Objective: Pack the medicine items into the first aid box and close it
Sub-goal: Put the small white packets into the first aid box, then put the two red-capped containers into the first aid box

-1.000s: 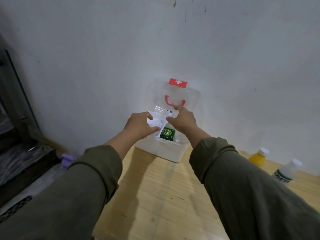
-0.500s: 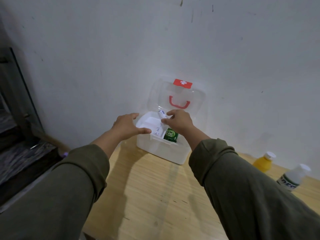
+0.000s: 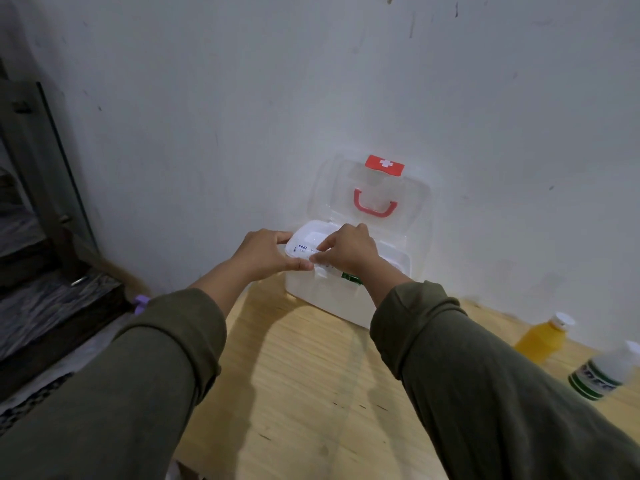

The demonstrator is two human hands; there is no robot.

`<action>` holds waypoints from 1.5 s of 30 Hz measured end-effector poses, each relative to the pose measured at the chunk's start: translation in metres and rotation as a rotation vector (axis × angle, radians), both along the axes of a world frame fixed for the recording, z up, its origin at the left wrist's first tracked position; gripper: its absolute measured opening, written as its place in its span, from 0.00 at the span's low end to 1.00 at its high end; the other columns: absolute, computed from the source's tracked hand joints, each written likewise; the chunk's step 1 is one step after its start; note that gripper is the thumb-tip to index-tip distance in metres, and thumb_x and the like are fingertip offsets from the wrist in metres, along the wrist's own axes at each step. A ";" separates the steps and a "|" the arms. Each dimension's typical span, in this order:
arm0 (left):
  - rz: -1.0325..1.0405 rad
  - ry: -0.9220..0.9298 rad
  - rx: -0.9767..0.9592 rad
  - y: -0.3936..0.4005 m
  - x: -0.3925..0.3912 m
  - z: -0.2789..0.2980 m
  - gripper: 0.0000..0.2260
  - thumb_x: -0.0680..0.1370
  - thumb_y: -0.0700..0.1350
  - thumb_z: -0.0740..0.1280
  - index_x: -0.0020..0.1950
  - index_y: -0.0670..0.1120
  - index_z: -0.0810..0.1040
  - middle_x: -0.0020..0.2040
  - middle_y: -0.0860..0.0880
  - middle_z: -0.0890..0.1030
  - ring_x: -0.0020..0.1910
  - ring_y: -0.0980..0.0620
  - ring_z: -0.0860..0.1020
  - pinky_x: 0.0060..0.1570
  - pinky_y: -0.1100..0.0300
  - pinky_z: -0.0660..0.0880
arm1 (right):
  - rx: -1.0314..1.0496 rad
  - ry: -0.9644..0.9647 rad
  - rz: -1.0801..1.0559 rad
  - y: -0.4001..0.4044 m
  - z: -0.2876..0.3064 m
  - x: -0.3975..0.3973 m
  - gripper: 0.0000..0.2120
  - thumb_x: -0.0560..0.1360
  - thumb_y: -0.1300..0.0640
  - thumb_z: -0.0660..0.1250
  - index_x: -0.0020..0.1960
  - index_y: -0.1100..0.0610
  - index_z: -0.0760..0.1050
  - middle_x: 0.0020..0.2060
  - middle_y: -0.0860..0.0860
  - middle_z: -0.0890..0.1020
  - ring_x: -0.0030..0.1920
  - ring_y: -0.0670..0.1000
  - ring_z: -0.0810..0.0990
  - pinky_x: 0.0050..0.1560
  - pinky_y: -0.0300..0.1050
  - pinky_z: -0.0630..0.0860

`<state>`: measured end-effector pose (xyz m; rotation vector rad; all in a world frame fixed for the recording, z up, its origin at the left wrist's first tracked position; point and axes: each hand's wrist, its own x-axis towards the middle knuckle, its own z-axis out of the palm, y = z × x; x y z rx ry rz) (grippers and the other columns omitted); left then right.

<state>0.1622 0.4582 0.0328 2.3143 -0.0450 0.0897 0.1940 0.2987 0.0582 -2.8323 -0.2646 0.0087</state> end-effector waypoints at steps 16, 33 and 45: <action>0.053 -0.078 0.162 0.000 -0.002 0.008 0.36 0.66 0.62 0.71 0.70 0.50 0.69 0.72 0.47 0.69 0.71 0.44 0.65 0.68 0.49 0.62 | 0.172 -0.147 -0.051 -0.031 0.006 -0.010 0.21 0.72 0.42 0.67 0.61 0.51 0.77 0.60 0.53 0.78 0.64 0.57 0.67 0.62 0.54 0.68; -0.458 -0.289 0.312 -0.206 -0.038 -0.009 0.32 0.67 0.59 0.72 0.69 0.52 0.70 0.70 0.48 0.70 0.71 0.50 0.63 0.69 0.54 0.59 | 0.220 -0.063 -0.431 -0.240 -0.028 -0.134 0.25 0.68 0.43 0.72 0.61 0.53 0.77 0.54 0.52 0.81 0.58 0.53 0.77 0.59 0.52 0.75; -0.499 0.021 0.294 -0.277 -0.027 -0.069 0.31 0.68 0.54 0.73 0.69 0.52 0.69 0.68 0.48 0.73 0.69 0.46 0.68 0.67 0.52 0.66 | 0.138 -0.033 -0.491 -0.276 -0.084 -0.138 0.26 0.66 0.37 0.69 0.59 0.49 0.78 0.53 0.52 0.80 0.57 0.52 0.73 0.55 0.49 0.74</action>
